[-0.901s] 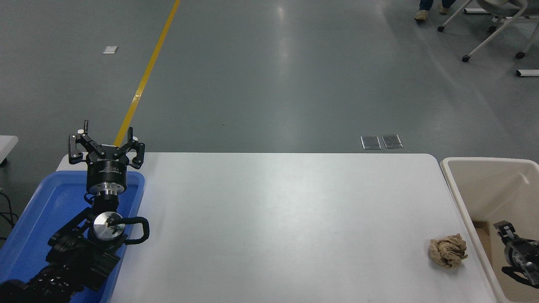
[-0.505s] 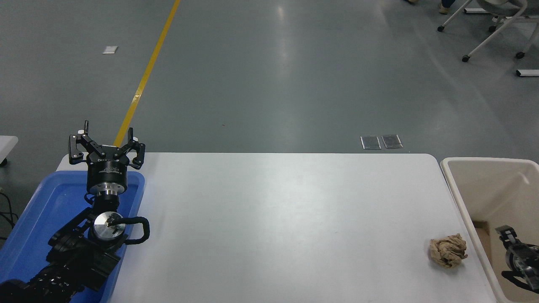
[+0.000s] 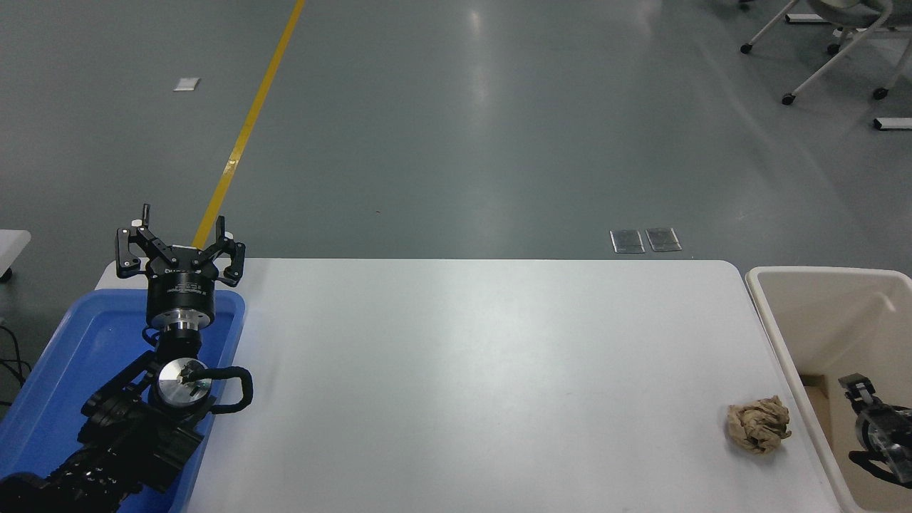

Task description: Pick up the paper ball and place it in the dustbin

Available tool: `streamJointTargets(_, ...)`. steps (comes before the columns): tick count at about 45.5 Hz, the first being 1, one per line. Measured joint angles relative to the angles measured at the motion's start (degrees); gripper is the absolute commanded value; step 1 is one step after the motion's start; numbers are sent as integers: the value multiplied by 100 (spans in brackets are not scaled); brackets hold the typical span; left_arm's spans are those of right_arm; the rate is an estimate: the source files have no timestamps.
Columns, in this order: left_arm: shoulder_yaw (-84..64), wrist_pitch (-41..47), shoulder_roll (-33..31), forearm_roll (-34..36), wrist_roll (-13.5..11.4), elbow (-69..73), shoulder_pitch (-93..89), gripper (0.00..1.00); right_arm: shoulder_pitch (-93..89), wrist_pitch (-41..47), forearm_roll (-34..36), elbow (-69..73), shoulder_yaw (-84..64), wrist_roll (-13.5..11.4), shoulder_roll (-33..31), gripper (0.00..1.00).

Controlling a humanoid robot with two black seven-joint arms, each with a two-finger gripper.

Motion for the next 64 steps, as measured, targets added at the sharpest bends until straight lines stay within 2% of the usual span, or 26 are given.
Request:
streamJointTargets(10, -5, 0, 1, 0, -9, 0, 5, 99, 504, 112, -36, 630, -333, 48, -291, 100)
streamJointTargets(24, -1, -9, -1, 3, -4, -4, 8, 99, 2750, 296, -17, 2775, -2881, 72, -976, 100)
streamJointTargets(37, 0, -16, 0, 8, 1, -9, 7, 99, 5752, 1430, -130, 5295, -4618, 79, -1240, 100)
streamJointTargets(47, 0, -16, 1, 14, 7, -12, 8, 99, 7719, 2354, -293, 7034, -5205, 85, -1294, 100)
streamJointTargets(64, 0, -16, 0, 17, 8, -17, 8, 99, 10251, 3851, -363, 8659, -5755, 85, -1309, 100)
